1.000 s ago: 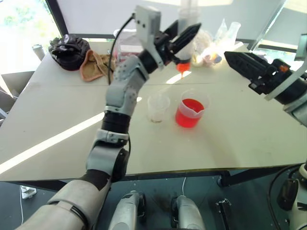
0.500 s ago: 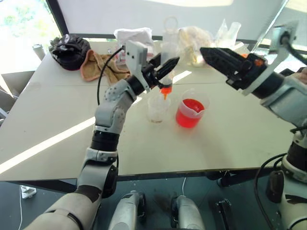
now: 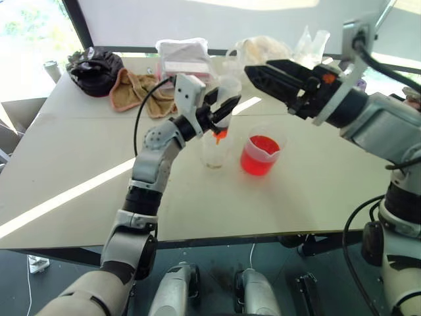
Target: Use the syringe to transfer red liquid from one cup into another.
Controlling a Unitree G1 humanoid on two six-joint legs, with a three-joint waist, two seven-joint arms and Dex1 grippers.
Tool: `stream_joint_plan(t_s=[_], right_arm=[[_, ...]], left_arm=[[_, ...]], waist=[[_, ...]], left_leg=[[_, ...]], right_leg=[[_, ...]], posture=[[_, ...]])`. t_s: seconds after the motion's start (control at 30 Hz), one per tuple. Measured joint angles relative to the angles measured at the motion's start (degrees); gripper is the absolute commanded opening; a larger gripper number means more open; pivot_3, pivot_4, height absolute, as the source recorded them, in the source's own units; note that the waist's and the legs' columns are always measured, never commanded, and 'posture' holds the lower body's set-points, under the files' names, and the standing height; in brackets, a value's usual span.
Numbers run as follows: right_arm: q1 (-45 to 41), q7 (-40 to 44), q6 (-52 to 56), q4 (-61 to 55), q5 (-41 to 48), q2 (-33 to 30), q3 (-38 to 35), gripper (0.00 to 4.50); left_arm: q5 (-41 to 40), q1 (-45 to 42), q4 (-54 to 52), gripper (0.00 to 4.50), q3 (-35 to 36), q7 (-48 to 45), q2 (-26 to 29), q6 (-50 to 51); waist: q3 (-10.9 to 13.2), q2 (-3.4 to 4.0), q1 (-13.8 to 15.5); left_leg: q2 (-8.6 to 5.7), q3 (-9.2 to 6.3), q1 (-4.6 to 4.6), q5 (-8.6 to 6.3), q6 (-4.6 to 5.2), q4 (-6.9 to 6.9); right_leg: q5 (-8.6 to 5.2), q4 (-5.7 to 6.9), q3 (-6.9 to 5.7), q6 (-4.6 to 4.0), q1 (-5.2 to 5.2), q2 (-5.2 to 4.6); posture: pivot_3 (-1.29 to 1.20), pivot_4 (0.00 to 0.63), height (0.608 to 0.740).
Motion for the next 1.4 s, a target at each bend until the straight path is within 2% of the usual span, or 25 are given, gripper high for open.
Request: stream_joint_plan(t_s=[0.23, 0.7, 0.8, 1.03, 1.23, 1.4], right_arm=[[-2.78, 0.24, -1.02, 5.53, -13.50, 3.70, 5.62, 4.43], [-7.36, 0.76, -2.09, 11.50, -26.48, 10.70, 5.72, 4.43], [-7.79, 0.79, -2.01, 12.55, -28.78, 11.84, 5.78, 3.63], [-9.87, 1.86, -0.27, 12.52, -32.39, 14.89, 7.83, 0.06], [-10.09, 3.08, 1.07, 12.35, -35.24, 15.44, 8.33, 0.06], [-11.66, 3.65, 6.22, 11.73, -35.15, 15.71, 6.85, 0.06]], left_arm=[[0.32, 0.45, 0.13, 1.45, -0.16, 0.26, -0.27, -0.07], [0.66, 1.39, 0.03, 1.45, -0.25, 0.49, -0.54, -0.16], [0.79, 1.40, -0.14, 1.45, -0.26, 0.52, -0.56, -0.16], [1.46, 1.49, -0.08, 1.45, -0.21, 1.88, -0.44, 0.27], [1.72, 1.97, 0.02, 1.45, -0.26, 1.81, -0.37, 0.33], [1.69, 1.98, 0.01, 1.45, -0.26, 1.42, -0.42, 0.34]], waist=[[0.00, 0.00, 0.10], [0.01, 0.02, -0.04], [0.01, 0.02, -0.01], [0.01, 0.02, -0.19], [0.01, 0.02, -0.10], [0.01, 0.02, -0.22]], left_leg=[[0.00, 0.01, -0.02, 0.00, -0.02, 0.00], [0.00, 0.08, -0.02, 0.04, -0.09, -0.08], [-0.01, 0.12, -0.02, 0.04, -0.10, -0.09], [-0.01, 0.17, -0.02, 0.16, -0.30, -0.40], [-0.01, 0.21, -0.02, 0.24, -0.38, -0.58], [-0.01, 0.21, -0.01, 0.26, -0.40, -0.62]], right_leg=[[0.03, 0.00, 0.00, 0.04, -0.01, 0.00], [0.09, 0.05, -0.01, 0.16, -0.11, 0.06], [0.09, 0.05, -0.01, 0.17, -0.13, 0.06], [0.11, 0.08, -0.02, 0.18, -0.31, 0.06], [0.11, 0.08, -0.04, 0.20, -0.40, 0.06], [0.12, 0.09, -0.04, 0.20, -0.42, 0.07]], posture=[[0.00, 0.150, 0.740], [0.00, 0.150, 0.740], [0.00, 0.150, 0.740], [0.00, 0.150, 0.740], [0.00, 0.150, 0.740], [0.00, 0.150, 0.740]])
